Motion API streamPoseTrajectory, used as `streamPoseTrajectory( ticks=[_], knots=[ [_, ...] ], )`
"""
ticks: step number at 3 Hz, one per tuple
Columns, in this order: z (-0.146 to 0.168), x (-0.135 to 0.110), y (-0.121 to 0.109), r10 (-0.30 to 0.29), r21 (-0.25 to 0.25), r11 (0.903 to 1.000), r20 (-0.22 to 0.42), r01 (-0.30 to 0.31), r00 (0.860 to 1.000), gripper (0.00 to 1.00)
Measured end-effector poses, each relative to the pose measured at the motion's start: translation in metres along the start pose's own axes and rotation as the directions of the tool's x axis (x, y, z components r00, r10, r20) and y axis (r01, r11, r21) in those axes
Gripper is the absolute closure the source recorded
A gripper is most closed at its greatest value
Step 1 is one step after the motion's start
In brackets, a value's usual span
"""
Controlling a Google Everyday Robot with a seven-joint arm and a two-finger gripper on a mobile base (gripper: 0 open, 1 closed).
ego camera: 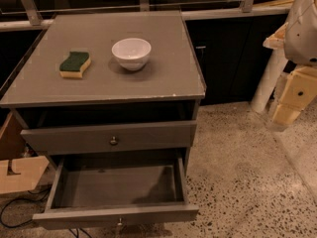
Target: Close middle drawer
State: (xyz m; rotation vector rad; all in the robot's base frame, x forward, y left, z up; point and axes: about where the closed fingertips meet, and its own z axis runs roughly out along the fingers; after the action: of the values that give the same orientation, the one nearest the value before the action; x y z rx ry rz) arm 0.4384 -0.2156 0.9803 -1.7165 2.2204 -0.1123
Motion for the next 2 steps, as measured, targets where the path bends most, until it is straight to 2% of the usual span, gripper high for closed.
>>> streamPoseTrajectory(
  ticks=[1, 2],
  knots=[
    [0.0000, 0.0000, 0.0000, 0.000, 0.000, 1.0000, 0.000, 0.000, 1.000, 0.00],
    [0.0000, 0.0000, 0.0000, 0.000, 0.000, 1.0000, 0.000, 0.000, 1.000, 0.18]
  ],
)
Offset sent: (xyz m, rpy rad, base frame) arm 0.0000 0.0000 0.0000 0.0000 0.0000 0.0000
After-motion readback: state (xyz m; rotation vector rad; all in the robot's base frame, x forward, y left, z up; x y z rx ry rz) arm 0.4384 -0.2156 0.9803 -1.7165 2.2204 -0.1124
